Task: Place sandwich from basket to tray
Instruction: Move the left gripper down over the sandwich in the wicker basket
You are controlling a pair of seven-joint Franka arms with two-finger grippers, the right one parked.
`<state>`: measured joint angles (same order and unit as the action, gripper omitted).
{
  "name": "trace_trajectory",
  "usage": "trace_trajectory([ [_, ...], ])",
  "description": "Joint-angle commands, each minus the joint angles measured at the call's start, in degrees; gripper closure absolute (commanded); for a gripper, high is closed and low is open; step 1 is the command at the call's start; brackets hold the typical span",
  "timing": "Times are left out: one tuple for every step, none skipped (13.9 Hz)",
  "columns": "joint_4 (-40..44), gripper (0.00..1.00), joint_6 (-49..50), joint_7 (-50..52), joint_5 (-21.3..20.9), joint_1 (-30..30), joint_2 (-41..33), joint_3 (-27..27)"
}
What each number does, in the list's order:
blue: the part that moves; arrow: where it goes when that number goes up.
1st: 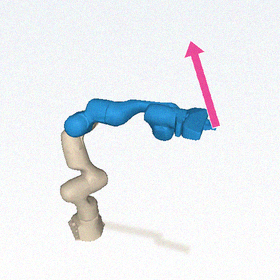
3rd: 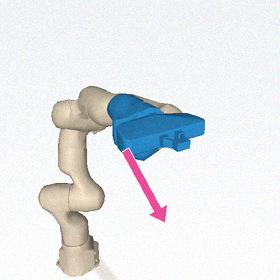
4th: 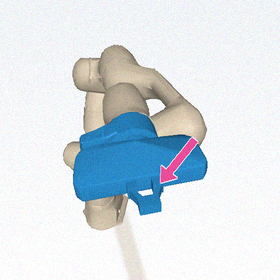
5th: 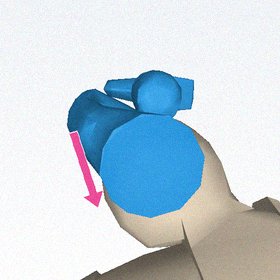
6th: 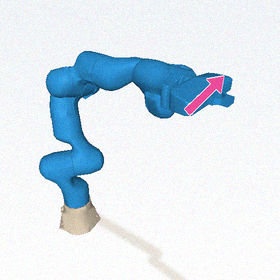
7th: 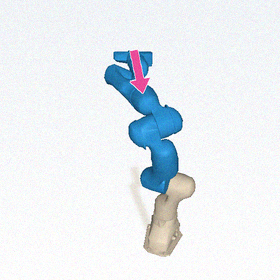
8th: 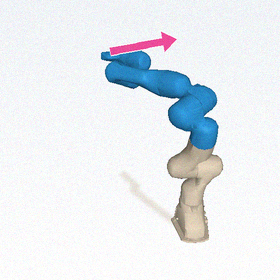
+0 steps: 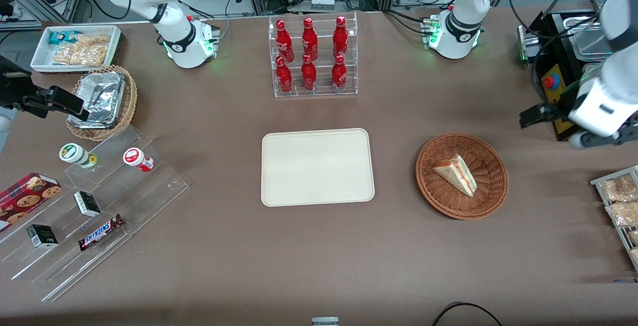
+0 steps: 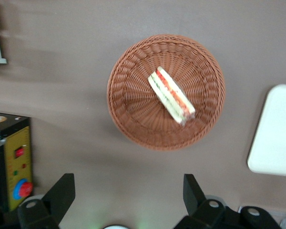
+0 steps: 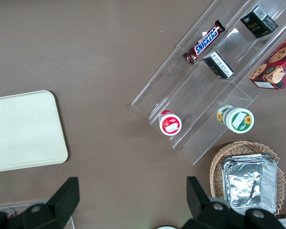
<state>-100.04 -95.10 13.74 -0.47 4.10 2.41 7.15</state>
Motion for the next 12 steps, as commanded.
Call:
trace_trajectory([
  [-8.57, 0.00, -8.85, 8.64, -0.23, -2.60, -1.53, 0.41],
  [-10.77, 0.00, -11.66, 11.98, -0.23, -3.39, -1.70, 0.41],
  [-12.88, 0.00, -14.21, 16.01, -0.23, -3.75, -1.97, 0.41],
  [-15.42, 0.00, -17.28, 21.01, -0.23, -4.97, -2.14, 0.50],
  [-17.71, 0.00, -20.88, 25.42, -0.23, -5.94, -2.23, 0.50],
  [-20.17, 0.00, -24.31, 28.85, -0.23, -6.04, -2.32, 0.58],
  [-22.46, 0.00, -27.91, 32.54, -0.23, -6.21, -2.23, 0.67],
  [-24.57, 0.00, -31.34, 35.89, -0.23, -6.30, -2.06, 0.76],
  [-26.77, 0.00, -35.20, 38.96, -0.23, -6.56, -1.71, 0.85],
  [-27.05, 0.00, -36.29, 41.17, -0.23, -7.44, -0.23, 0.85],
  [-27.05, 0.00, -36.64, 42.67, -0.23, -7.70, 1.01, 0.85],
  [-27.23, 0.00, -37.52, 42.77, -0.23, -7.79, 1.80, 0.85],
])
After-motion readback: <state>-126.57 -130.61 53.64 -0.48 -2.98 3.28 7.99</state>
